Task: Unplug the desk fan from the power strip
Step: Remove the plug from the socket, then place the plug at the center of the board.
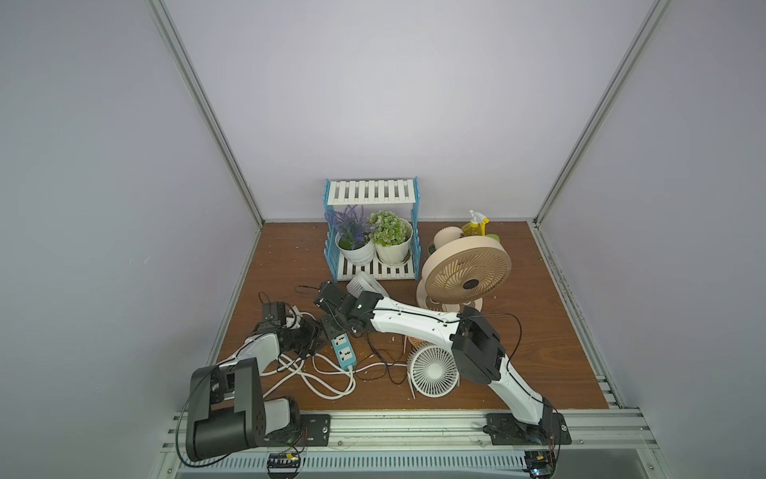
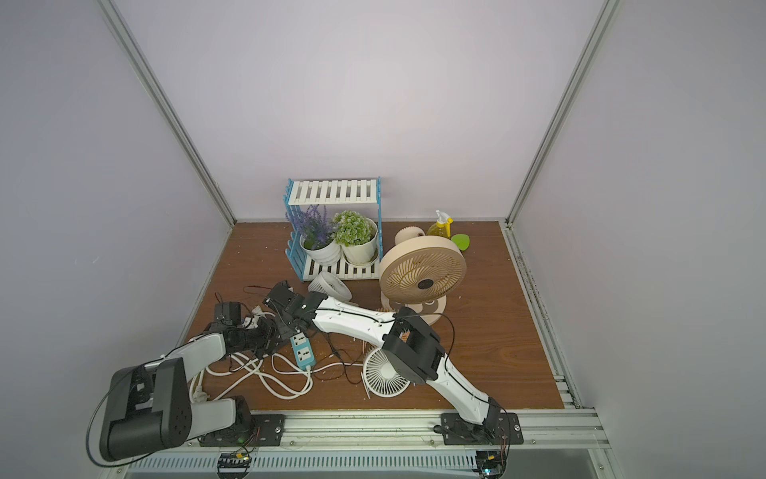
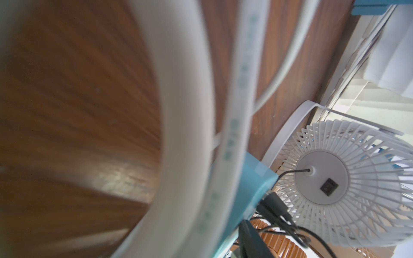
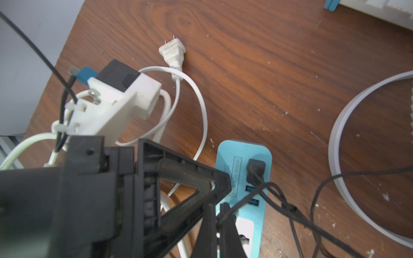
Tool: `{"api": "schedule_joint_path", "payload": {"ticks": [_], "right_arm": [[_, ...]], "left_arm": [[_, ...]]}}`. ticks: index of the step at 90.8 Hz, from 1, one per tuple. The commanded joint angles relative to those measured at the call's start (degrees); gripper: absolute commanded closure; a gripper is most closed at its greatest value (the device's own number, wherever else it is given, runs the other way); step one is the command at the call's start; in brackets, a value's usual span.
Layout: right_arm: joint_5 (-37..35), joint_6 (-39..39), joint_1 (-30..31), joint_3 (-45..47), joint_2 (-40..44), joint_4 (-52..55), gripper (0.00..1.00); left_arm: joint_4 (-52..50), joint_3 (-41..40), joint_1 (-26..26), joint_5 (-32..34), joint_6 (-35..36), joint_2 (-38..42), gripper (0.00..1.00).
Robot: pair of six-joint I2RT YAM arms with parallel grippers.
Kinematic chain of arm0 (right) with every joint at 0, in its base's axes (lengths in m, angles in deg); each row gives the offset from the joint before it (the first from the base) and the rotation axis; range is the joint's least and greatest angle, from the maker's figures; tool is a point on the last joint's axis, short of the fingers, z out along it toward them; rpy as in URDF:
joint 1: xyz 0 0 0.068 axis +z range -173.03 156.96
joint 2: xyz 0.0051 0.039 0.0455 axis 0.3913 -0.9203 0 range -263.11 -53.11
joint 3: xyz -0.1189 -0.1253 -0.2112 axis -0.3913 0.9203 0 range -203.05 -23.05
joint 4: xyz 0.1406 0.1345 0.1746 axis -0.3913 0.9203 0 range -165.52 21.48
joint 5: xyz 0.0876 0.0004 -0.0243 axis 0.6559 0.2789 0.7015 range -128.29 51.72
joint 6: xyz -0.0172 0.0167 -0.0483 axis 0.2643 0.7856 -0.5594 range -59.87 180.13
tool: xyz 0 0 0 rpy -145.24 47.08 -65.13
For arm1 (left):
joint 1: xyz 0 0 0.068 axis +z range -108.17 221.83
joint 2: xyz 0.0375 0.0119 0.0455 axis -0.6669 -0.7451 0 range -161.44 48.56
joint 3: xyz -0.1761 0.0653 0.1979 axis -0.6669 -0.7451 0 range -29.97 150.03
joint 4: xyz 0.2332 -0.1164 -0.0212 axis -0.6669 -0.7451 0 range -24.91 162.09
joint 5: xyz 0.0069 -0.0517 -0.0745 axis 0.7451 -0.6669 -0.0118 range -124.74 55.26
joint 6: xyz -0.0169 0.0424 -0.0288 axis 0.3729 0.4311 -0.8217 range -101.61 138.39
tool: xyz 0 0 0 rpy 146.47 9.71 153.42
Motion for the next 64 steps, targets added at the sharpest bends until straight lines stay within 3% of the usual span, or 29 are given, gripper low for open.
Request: {"api": "schedule_joint_path", "payload": {"ticks": [1, 22, 49, 64], "right_arm": [[-0.27, 0.68, -0.89, 2.42, 4.08, -1.17, 1.0], [-0.67, -0.52, -1.52, 6.21, 9.59, -0.63, 1.0], [-0.76, -0.9, -5.52, 24.56, 21.89, -1.3, 1.0], [1.08, -1.77, -6.85, 29.08, 23.66, -1.95, 0.96]], "left_arm": [[-8.21, -3.6, -0.72, 12.76, 0.4, -3.57, 0.54], [-8.01, -3.64, -0.72, 12.62, 0.28, -3.64, 0.54], [-7.76, -3.64, -0.72, 12.14, -0.03, -3.05, 0.53], [-7.61, -3.73, -0.73, 11.98, -0.26, -2.79, 0.53]]}}
